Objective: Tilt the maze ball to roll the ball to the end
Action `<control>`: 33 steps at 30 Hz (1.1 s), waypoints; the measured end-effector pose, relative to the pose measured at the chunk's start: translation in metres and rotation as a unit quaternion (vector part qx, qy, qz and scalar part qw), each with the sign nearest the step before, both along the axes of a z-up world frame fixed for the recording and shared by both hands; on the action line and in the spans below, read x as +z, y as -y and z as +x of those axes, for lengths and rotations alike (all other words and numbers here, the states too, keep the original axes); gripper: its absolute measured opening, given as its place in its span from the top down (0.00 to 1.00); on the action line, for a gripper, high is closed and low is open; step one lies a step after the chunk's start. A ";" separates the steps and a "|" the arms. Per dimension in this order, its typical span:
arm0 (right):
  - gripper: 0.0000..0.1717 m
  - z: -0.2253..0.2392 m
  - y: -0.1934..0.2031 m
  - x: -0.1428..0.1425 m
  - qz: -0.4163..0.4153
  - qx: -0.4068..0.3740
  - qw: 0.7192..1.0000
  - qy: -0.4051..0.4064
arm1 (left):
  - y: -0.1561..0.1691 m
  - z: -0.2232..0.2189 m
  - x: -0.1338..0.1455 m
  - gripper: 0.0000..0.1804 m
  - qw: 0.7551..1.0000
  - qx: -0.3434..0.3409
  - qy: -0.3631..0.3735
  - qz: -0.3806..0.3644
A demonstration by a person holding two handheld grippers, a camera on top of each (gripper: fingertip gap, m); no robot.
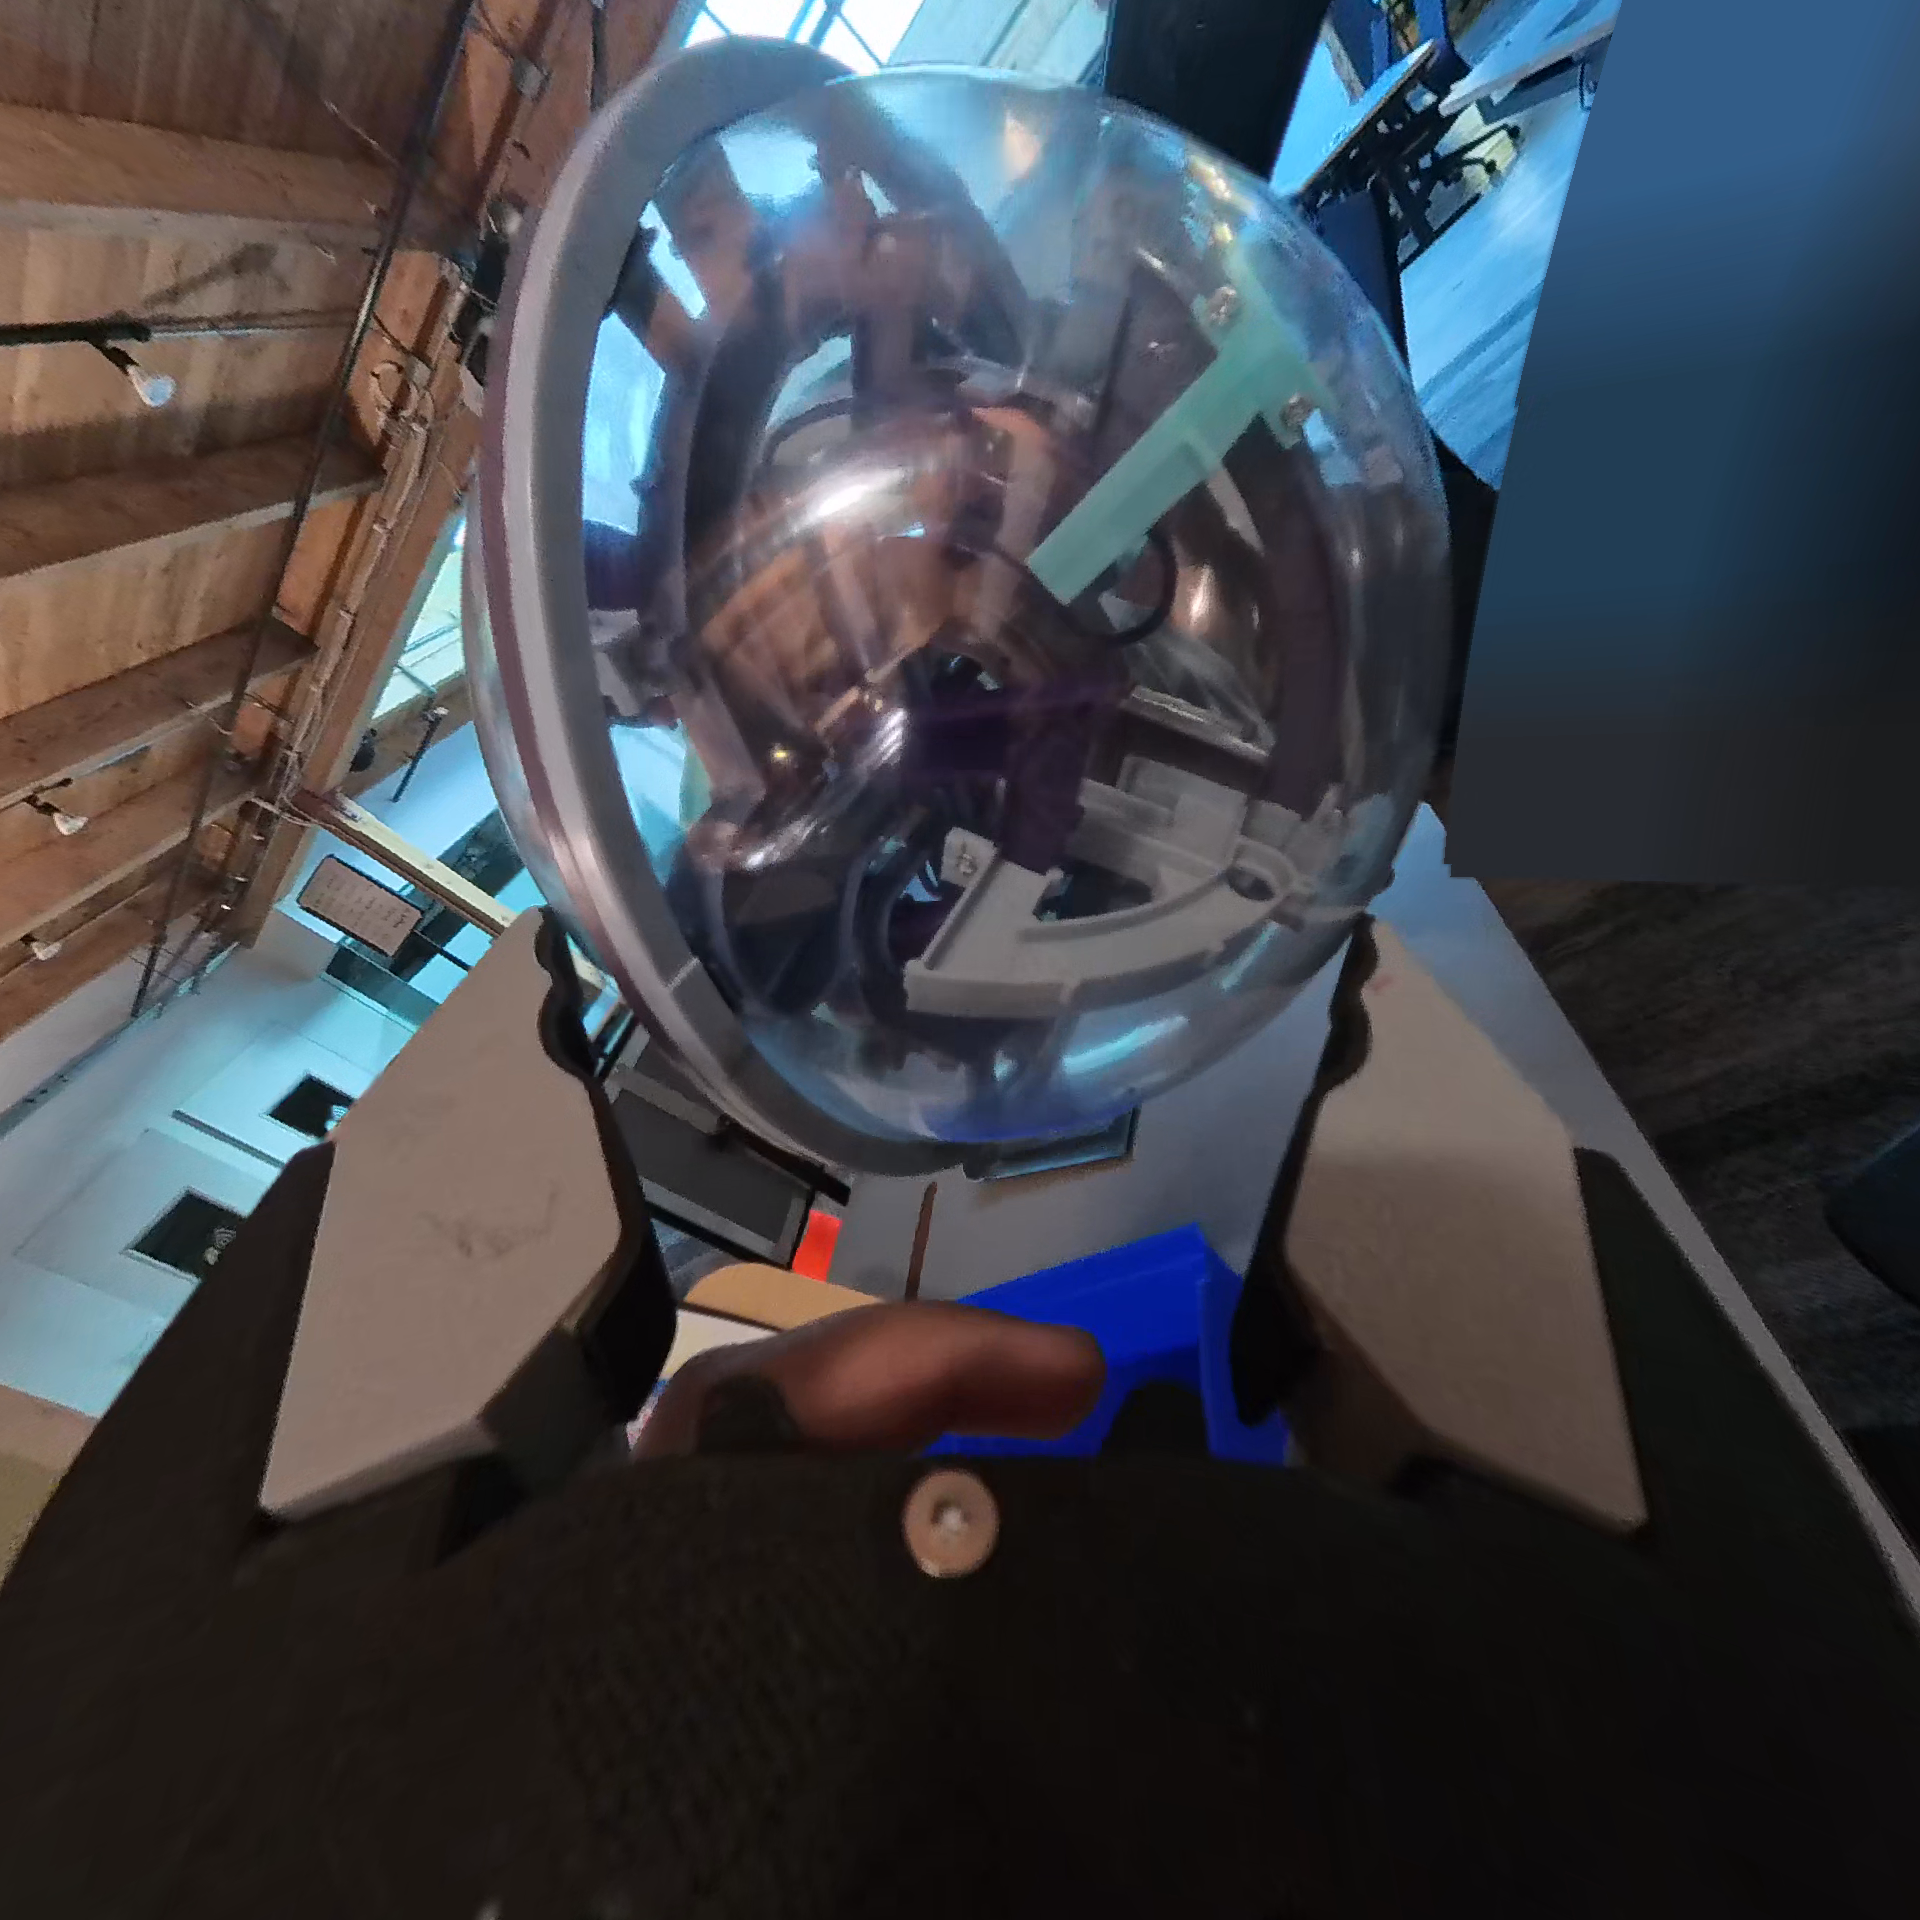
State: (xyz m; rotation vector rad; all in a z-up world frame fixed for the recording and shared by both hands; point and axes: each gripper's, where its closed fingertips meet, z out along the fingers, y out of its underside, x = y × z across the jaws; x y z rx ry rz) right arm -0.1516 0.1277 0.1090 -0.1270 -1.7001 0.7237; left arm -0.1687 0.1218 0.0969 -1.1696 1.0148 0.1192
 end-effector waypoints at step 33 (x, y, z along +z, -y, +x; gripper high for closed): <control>0.11 0.000 0.011 0.016 0.057 -0.045 0.996 0.054 | 0.004 -0.002 0.009 0.23 0.992 -0.059 0.090 0.059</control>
